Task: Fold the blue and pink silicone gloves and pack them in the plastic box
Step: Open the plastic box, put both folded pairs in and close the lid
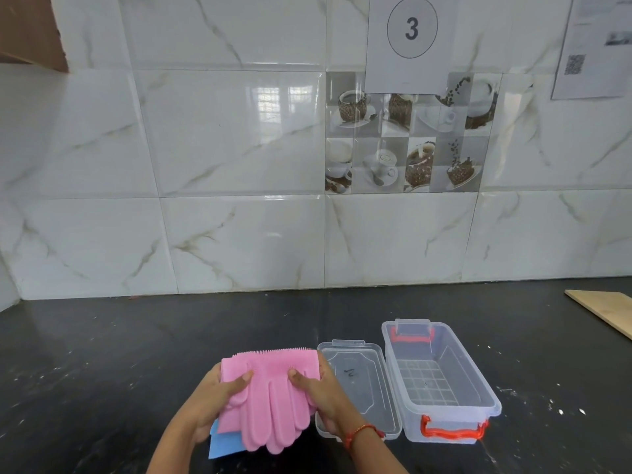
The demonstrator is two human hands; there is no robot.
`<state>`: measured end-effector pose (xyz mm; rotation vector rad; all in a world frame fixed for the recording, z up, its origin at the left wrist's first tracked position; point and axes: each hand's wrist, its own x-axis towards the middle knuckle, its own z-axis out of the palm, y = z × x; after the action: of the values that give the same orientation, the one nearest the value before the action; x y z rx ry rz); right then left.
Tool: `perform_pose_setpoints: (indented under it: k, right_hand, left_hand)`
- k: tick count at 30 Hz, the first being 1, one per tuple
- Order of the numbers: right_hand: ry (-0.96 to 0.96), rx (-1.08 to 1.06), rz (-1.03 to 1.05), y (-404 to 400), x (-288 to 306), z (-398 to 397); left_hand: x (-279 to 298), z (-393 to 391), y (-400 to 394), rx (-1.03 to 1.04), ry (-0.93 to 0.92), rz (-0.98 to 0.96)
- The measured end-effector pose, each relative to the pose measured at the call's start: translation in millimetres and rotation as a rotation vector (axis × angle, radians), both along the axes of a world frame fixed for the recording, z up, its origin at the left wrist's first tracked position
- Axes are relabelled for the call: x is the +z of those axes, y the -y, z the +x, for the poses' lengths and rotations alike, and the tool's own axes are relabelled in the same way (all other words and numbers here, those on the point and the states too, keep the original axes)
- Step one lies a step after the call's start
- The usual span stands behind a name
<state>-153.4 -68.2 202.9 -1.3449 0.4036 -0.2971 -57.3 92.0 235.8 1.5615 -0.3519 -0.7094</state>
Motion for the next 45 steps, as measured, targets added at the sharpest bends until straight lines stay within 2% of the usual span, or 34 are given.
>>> perform_pose_setpoints:
  k: [10,17,23,27,32,39,45]
  right_hand:
    - [-0.02,-0.09,-0.069,11.8,12.3,-15.6]
    - [0.023,-0.209,-0.034,54.9,65.0,-41.1]
    - [0.007,-0.376,-0.149,114.6,106.9,-76.2]
    - [-0.119,-0.504,-0.221,155.7,109.7,-97.2]
    - [-0.3,-0.669,-0.27,181.1,83.9,-103.5]
    - [-0.559,-0.749,-0.407,189.7,60.0,-91.8]
    - [-0.677,-0.74,-0.518,190.4,61.1,-87.6]
  left_hand:
    - [22.0,-12.0,24.1,-0.08,0.028,0.044]
    - [68.3,-27.8,70.8,-0.182,0.083,0.015]
    - [85.9,-45.9,146.4,-0.274,0.039,-0.075]
    - [73.9,-64.8,201.5,-0.261,0.01,-0.079]
    - [17.0,-57.3,265.1,-0.204,0.086,0.075]
    - [28.6,-80.9,271.2,-0.172,0.346,0.326]
    - [25.6,-76.8,282.4,-0.204,0.46,0.422]
